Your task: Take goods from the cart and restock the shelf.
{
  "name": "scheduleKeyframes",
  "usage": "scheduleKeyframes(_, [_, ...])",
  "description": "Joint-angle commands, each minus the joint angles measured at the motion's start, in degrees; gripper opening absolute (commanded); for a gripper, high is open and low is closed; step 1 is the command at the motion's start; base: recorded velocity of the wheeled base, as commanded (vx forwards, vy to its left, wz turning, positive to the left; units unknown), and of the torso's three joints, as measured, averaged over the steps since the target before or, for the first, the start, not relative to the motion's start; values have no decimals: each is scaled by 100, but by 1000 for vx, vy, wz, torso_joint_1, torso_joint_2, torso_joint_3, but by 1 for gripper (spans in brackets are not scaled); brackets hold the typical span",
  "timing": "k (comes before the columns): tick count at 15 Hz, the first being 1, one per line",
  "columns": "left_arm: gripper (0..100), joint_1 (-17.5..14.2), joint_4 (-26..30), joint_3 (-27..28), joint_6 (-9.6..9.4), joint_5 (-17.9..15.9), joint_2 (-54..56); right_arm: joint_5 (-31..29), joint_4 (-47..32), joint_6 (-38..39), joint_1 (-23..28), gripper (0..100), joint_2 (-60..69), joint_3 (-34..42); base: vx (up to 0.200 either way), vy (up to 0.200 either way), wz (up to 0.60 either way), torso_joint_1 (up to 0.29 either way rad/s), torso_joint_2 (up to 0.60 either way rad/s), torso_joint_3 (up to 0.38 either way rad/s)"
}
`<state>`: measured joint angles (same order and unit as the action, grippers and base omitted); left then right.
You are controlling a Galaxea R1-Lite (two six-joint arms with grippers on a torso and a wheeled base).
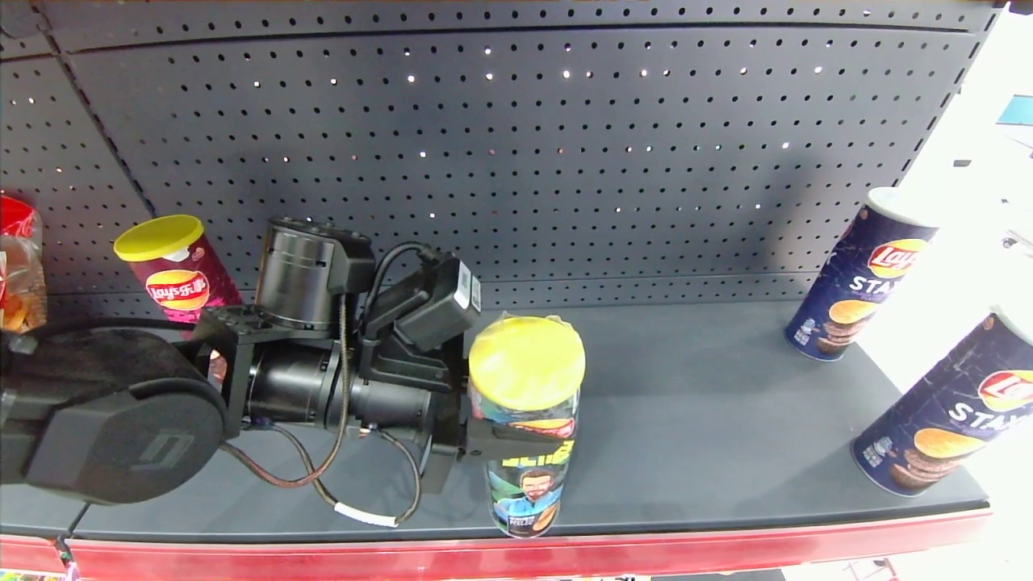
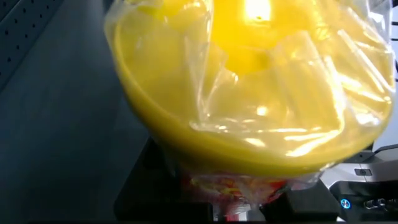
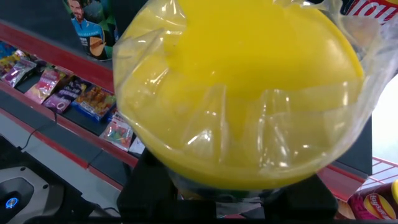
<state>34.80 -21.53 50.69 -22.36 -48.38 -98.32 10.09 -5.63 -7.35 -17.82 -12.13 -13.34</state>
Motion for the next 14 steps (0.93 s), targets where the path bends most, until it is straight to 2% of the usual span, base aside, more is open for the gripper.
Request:
scheduleKeyframes(1, [0, -9, 0, -33, -32, 4, -12, 1, 1, -3, -2, 0, -9, 15, 0, 0, 0, 0, 0, 0])
scheduleKeyframes(5, [0, 0, 0, -68, -67, -39, -21, 1, 1, -3, -2, 0, -9, 15, 0, 0, 0, 0, 0, 0])
scheduleKeyframes(8, [0, -9, 0, -121, -260, -83, -21, -7, 1, -3, -2, 0, 0, 15, 0, 0, 0, 0, 0, 0])
scheduleKeyframes(9, [100, -9, 8, -138, -278, -119, -12, 1, 1, -3, -2, 0, 0, 15, 0, 0, 0, 0, 0, 0])
scheduleKeyframes(13, [100, -18, 0, -288, -287, -127, 58, -7, 1, -3, -2, 0, 0, 15, 0, 0, 0, 0, 0, 0])
scheduleKeyframes(14, [100, -35, 0, -499, -287, -110, 173, -7, 1, -3, -2, 0, 0, -2, 0, 0, 0, 0, 0, 0])
